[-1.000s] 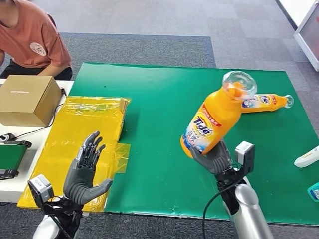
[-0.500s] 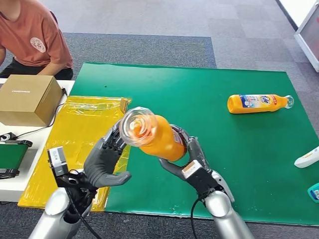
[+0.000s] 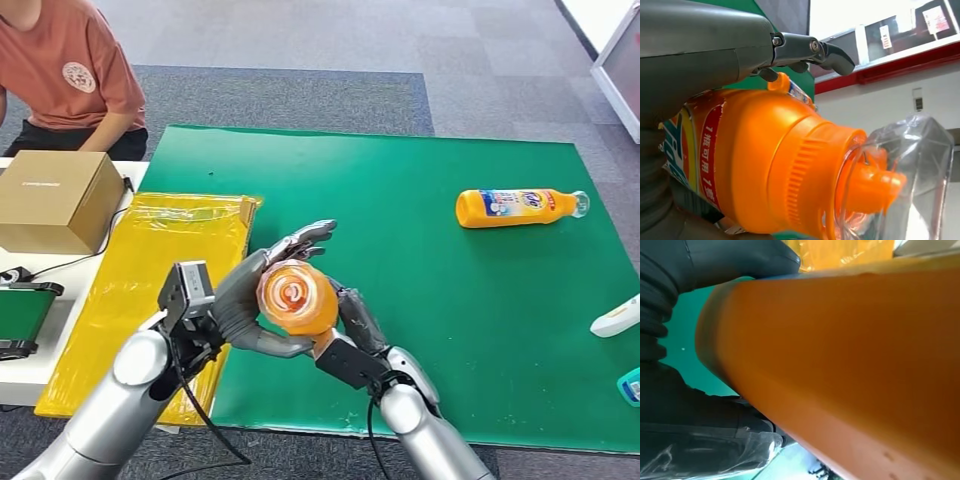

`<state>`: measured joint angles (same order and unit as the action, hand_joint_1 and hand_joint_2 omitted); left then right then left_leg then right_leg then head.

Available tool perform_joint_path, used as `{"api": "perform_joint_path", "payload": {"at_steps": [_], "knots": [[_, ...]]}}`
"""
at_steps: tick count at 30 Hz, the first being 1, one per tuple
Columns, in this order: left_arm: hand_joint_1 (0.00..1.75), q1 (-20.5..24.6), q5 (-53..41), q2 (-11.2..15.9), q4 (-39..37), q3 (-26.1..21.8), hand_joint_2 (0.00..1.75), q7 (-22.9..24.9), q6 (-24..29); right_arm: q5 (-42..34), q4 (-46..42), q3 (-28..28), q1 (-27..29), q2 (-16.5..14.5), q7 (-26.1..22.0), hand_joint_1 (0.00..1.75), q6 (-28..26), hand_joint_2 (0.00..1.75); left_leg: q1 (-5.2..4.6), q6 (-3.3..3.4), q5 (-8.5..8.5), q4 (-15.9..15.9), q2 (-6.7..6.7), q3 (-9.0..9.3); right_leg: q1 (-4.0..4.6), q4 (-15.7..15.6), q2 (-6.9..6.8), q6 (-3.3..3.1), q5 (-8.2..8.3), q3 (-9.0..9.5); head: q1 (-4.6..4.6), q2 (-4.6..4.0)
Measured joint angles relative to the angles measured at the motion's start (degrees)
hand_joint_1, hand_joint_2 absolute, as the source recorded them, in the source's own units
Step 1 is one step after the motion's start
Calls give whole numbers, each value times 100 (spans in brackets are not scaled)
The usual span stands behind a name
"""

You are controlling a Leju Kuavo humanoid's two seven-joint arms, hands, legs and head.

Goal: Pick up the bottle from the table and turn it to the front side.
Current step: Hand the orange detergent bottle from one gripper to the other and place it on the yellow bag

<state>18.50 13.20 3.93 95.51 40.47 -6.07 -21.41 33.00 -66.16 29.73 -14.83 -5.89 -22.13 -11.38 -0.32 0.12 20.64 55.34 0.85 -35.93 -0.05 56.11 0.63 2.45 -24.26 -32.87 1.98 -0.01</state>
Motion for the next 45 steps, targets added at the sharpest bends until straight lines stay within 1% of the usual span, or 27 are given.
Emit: {"api": "perform_joint_path", "payload": {"at_steps": [3,10,16,20,22,23,24,26,27,28,29,30,32,34,35,37,38,42,45], "knots": [[175,38,-160,66,-95,66,175,85,117,37,89,28,-1,1,37,175,3,175,0,0,0,0,0,-2,0,0,0,0,-1,-1,1,0],[175,112,-537,210,-184,189,175,131,200,120,166,26,-3,1,132,175,-67,175,-1,0,0,0,0,-3,-1,0,0,0,0,-2,0,0],[175,200,-553,321,-194,241,175,161,200,191,157,17,-5,1,154,175,-134,175,-1,0,0,0,0,-3,0,0,0,0,0,-1,1,-1],[175,203,-457,362,-198,234,175,151,256,188,114,19,-7,1,200,0,-146,175,-1,0,0,0,0,-4,0,1,0,0,0,-1,0,0],[175,146,-619,376,-200,203,175,62,467,97,76,12,-10,2,280,0,-136,175,-1,0,0,0,0,-4,-1,1,0,0,0,-2,0,0],[175,80,-918,378,-189,169,175,-36,735,22,50,-16,-4,3,328,0,-135,175,-1,0,0,0,0,-3,-1,0,1,0,0,-3,0,0],[175,-12,-1443,374,-151,120,175,-143,1148,-57,8,-70,12,5,368,0,-139,175,-1,0,0,0,-1,-4,-1,0,1,0,0,-5,1,0],[175,-208,-3166,348,10,-8,175,-224,2174,-211,-134,-255,88,13,420,0,-151,175,-1,1,0,0,0,-5,-1,0,0,0,-1,-7,0,0],[175,-294,-4188,326,111,-74,175,-169,2586,-277,-240,-374,144,16,437,0,-147,175,-1,1,1,0,1,-6,-1,0,-1,1,-1,-6,1,0],[175,-369,-5121,305,194,-135,175,-85,2842,-331,-351,-492,200,19,450,0,-136,175,-1,2,1,0,2,-7,-2,-1,-2,1,-2,-5,0,0],[175,-439,-5867,285,250,-182,175,-14,2969,-371,-458,-608,249,21,460,0,-121,175,-2,1,2,0,3,-7,-2,-1,-1,1,-2,-5,0,0],[175,-506,-6364,268,282,-223,175,27,3025,-398,-560,-712,289,22,466,0,-107,175,-2,1,3,0,2,-7,-2,-1,0,1,-2,-5,0,-1],[175,-603,-6534,241,301,-278,175,112,3030,-425,-714,-871,348,26,474,0,-97,175,-2,0,4,0,0,-7,-3,-2,2,1,-2,-8,0,-1],[175,-637,-6495,219,258,-342,175,331,3034,-449,-848,-988,386,27,473,0,-107,175,-2,0,4,0,-1,-7,-3,-2,1,1,-2,-8,-1,0],[175,-636,-6682,207,177,-381,175,456,3071,-465,-924,-1045,392,27,465,0,-111,175,-2,0,3,0,-1,-7,-4,-2,1,1,-1,-8,0,1],[175,-612,-7300,173,-200,-463,175,556,3278,-525,-1110,-1151,377,28,440,0,-83,175,-2,-1,1,0,-1,-6,-4,-2,1,0,0,-8,0,0],[175,-586,-7583,146,-506,-490,175,503,3456,-574,-1212,-1186,355,28,425,0,-38,175,-1,-2,0,0,-1,-6,-4,-2,1,0,1,-8,0,-1],[175,-353,-8448,-43,-2208,-501,175,152,4287,-769,-1571,-1156,158,25,359,0,202,175,0,-6,-9,0,-2,-6,-3,-1,2,-4,7,-9,0,1],[175,-170,-8747,-217,-3291,-451,175,69,4513,-875,-1736,-1026,45,9,314,0,252,175,0,-6,-10,0,-2,-6,-3,0,2,-3,7,-9,0,0]]}}
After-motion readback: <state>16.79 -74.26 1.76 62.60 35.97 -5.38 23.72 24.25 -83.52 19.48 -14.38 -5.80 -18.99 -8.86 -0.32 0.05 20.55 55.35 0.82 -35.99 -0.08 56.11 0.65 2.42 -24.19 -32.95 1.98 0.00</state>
